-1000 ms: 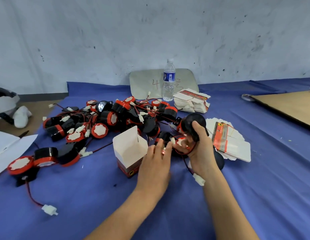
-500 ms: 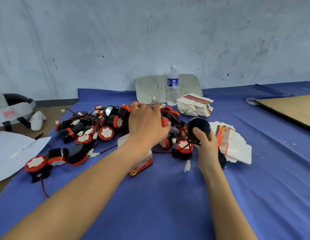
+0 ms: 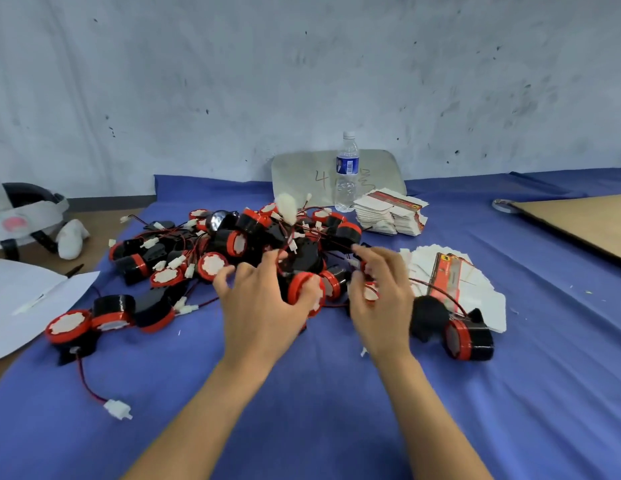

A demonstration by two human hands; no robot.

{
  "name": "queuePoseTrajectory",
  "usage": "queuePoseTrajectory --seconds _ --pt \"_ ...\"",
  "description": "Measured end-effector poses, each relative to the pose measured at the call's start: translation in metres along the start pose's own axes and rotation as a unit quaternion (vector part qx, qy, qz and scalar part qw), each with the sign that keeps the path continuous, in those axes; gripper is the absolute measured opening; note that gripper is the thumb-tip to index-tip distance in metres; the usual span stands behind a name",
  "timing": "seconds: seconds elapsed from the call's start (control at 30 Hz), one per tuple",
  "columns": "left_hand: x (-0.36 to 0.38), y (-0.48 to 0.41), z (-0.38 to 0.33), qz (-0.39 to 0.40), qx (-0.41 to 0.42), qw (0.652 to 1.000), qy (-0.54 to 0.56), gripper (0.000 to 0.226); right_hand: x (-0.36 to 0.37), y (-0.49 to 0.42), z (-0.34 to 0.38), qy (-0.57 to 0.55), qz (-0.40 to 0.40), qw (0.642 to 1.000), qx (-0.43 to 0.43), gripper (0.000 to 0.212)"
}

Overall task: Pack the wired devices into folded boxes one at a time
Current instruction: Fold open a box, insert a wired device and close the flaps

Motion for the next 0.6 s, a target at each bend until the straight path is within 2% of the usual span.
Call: queuePoseTrajectory --seconds 0.07,0.17,0.3,0.4,0.47,0.53,0.6 --pt "0.007 0.005 0.0 -0.005 0.016 1.0 0.002 0.064 0.014 0.007 0.013 -0.079 0.09 0.993 0.004 0.027" --pt "0.013 0.01 0.002 -0.033 0.027 0.998 0.046 0.06 0.029 0.017 0.017 -0.103 0.176 0.979 0.018 0.035" --pt "0.017 0.015 0.011 -0.021 0.018 0.982 0.184 0.061 0.033 0.019 0.014 -0.213 0.159 0.954 0.139 0.047" --pt "0.016 0.021 0.017 0.001 0.012 0.95 0.312 0.053 0.034 0.019 0.018 -0.263 0.152 0.939 0.16 0.047" --pt "0.016 0.031 0.02 -0.011 0.032 0.942 0.333 0.048 0.035 0.019 0.018 -0.279 0.159 0.93 0.178 0.039" --pt "0.015 0.039 0.023 -0.025 0.044 0.939 0.34 0.04 0.036 0.02 0.015 -0.295 0.172 0.917 0.205 0.021" --pt "0.015 0.042 0.023 -0.035 0.072 0.93 0.359 0.053 0.038 0.02 0.013 -0.288 0.176 0.916 0.219 0.011"
Point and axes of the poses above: each hand's wrist, its own y-axis away from the middle knuckle, its own x-axis out of the palm, z = x × y, the point moved 4 cm from there along -y, towards the middle knuckle, and after that the axes turned 8 degrees about -y, right-handed, at the moved point
